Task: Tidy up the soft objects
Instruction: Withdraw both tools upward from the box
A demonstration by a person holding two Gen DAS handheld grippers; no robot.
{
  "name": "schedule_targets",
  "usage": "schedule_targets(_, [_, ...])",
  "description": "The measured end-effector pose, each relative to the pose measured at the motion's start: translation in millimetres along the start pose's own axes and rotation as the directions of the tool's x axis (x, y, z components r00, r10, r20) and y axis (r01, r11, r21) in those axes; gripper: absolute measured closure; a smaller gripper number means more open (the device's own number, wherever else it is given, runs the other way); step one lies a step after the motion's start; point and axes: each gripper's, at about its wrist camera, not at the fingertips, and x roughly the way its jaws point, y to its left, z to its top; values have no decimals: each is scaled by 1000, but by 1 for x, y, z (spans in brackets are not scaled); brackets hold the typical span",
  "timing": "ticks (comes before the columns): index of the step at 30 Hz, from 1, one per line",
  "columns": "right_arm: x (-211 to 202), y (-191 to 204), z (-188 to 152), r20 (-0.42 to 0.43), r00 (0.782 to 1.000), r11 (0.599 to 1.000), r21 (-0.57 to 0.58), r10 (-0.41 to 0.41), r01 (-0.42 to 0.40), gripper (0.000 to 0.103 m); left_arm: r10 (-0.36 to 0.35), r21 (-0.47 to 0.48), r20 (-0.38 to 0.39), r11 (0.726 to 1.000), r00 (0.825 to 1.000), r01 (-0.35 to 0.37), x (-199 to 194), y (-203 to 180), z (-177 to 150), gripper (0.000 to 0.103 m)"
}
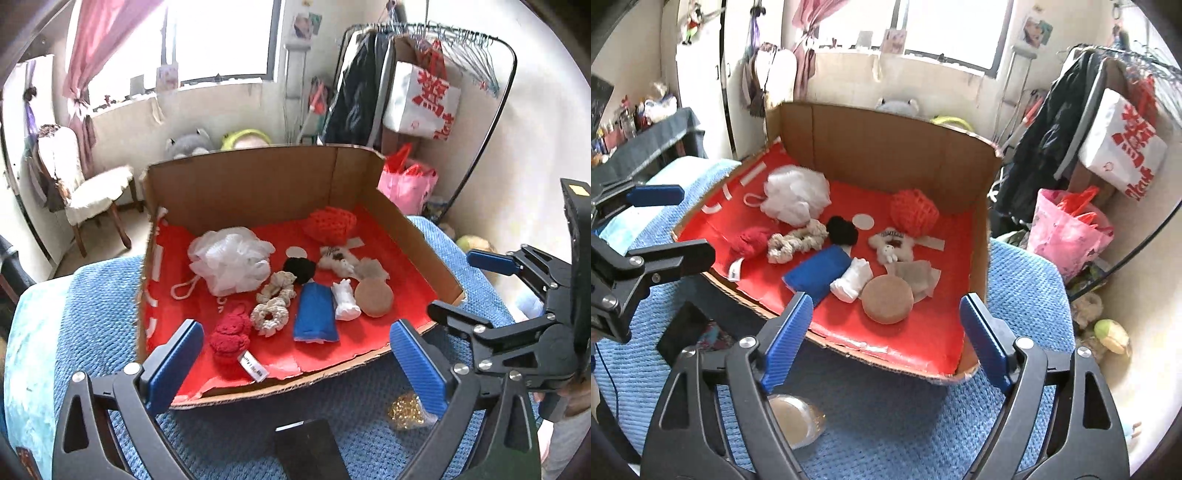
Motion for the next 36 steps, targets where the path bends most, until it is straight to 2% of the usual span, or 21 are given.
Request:
schedule_targets(3, [-14, 2, -7, 46, 999, 999, 27, -24, 22, 16, 21, -13, 43, 1000, 999, -20, -13, 4, -10, 0])
schedule_targets(9, [-21, 8, -19, 104, 993, 997, 54, -61, 56, 16, 62, -30, 95, 998, 994, -60, -15, 9, -25, 0])
schedule_targets(19, [22, 1, -20, 193, 976, 990, 116, -103, 81, 16, 106, -35, 191, 994, 976, -101, 28, 26, -14, 0])
schedule_targets(25, [51, -7, -17, 224, 969, 987, 142, -104, 73, 16, 99, -27, 213, 995, 972, -95, 52, 32, -6, 0])
schedule_targets(31, [66, -12, -21, 227, 967, 986, 150, -112, 79, 16, 132, -4, 207, 991, 969, -134, 69, 32, -15, 0])
schedule_targets(36, [70, -16, -25, 235, 968, 983, 179, -84, 42, 16, 138, -4, 204, 990, 969, -140, 76, 35, -22, 0])
